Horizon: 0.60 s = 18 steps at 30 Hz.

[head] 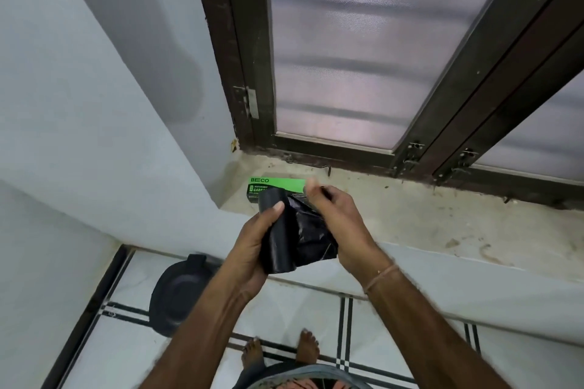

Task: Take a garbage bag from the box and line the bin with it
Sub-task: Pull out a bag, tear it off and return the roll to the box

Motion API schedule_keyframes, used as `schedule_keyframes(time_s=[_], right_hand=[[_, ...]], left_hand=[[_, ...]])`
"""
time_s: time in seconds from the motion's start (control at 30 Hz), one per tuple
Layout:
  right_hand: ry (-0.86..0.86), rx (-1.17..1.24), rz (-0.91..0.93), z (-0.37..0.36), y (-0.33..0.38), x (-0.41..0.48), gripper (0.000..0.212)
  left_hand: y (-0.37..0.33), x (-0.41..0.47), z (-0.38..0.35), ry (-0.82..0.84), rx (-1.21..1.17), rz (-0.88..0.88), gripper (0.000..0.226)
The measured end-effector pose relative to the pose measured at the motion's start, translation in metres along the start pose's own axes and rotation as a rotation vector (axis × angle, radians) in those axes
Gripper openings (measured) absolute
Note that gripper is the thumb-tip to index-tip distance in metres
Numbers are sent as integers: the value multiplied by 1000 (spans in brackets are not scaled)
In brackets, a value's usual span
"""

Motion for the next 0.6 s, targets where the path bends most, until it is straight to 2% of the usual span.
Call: schedule_keyframes(time_s=[0.1, 0.3, 0.43, 0.6], right_hand=[[103, -225, 22, -12, -4, -2, 35], [-22, -175, 69, -23, -2, -4, 36], [-105, -113, 46, -30, -3, -5, 26], [-202, 50, 10, -38, -3, -9, 34]], left_hand=[[-7, -6, 15, -3, 11, 1, 52], [-15, -14, 40, 8, -95, 38, 27], [-19, -19, 57, 4, -89, 43, 41], [-21, -22, 64, 60, -114, 70, 53]])
Point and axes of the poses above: each hand's wrist, its own x-axis towards the middle knuckle, its own z-axis out of the back of the hand, y = z × x, the point moved 6 cm from there along x, towards the middle knuckle, and after that the axes turned 11 degrees about x, right-handed, at the moved point
